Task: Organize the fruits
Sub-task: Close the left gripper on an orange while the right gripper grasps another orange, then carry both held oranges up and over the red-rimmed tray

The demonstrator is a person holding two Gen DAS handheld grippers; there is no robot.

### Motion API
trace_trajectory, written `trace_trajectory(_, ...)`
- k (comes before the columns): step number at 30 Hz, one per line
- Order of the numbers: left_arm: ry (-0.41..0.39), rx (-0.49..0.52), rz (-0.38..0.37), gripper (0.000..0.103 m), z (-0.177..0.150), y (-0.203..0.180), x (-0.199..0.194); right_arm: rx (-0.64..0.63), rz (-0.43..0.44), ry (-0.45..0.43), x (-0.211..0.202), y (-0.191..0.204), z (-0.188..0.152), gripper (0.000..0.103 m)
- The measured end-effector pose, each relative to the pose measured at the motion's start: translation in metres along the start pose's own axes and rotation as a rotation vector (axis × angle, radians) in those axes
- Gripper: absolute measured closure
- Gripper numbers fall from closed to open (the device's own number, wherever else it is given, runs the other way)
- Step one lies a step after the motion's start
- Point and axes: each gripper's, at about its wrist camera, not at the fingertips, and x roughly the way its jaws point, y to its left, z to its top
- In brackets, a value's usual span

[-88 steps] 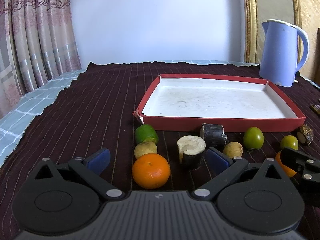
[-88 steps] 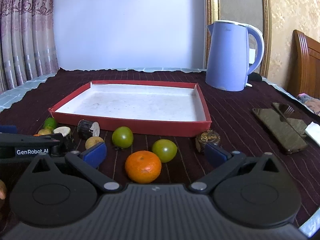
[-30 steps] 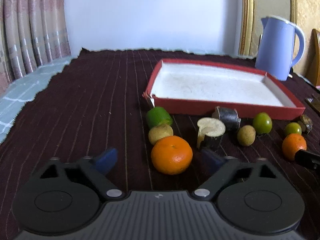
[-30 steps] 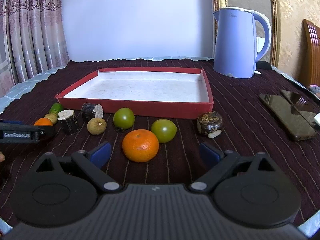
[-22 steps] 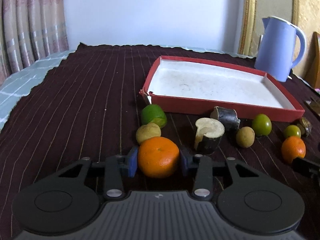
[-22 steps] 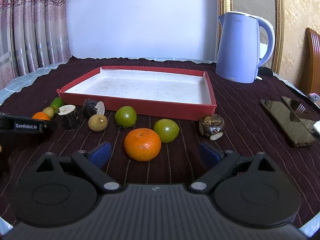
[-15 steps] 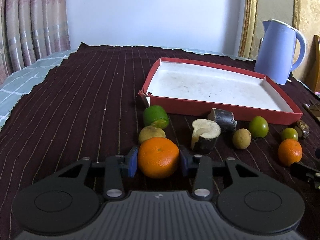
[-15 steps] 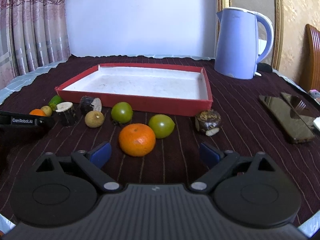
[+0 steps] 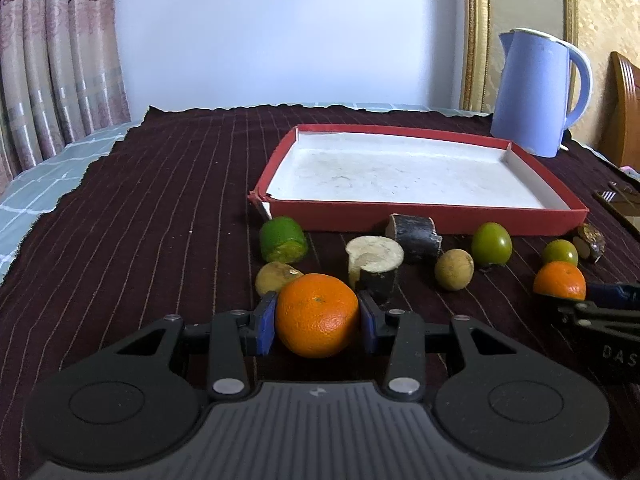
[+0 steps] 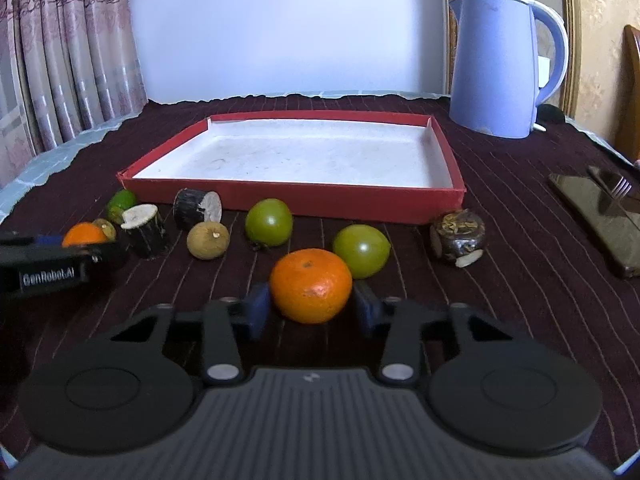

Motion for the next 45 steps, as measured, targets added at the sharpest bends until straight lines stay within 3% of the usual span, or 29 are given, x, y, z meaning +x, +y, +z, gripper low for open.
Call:
trace_trajectory(11,-0.016,0.011,-0.026,0.063,0.003,-0.007,-0.006,0.019,0.033,-0.044,-0.013,-0.001,0.000,0.064)
trace_trajectory(20,-0.033,0.046,-0.032,0.063,0.013,-0.020,-0.005,-0.005,-0.032,-0.106,-0.020,-0.001,0.012,0.064)
trace_trajectory(45,-0.041,0.069,-0.058,0.063,0.039,-0.036,-0.002,0.014,-0.051,-0.124,-0.014,-0.009,0.030,0.064)
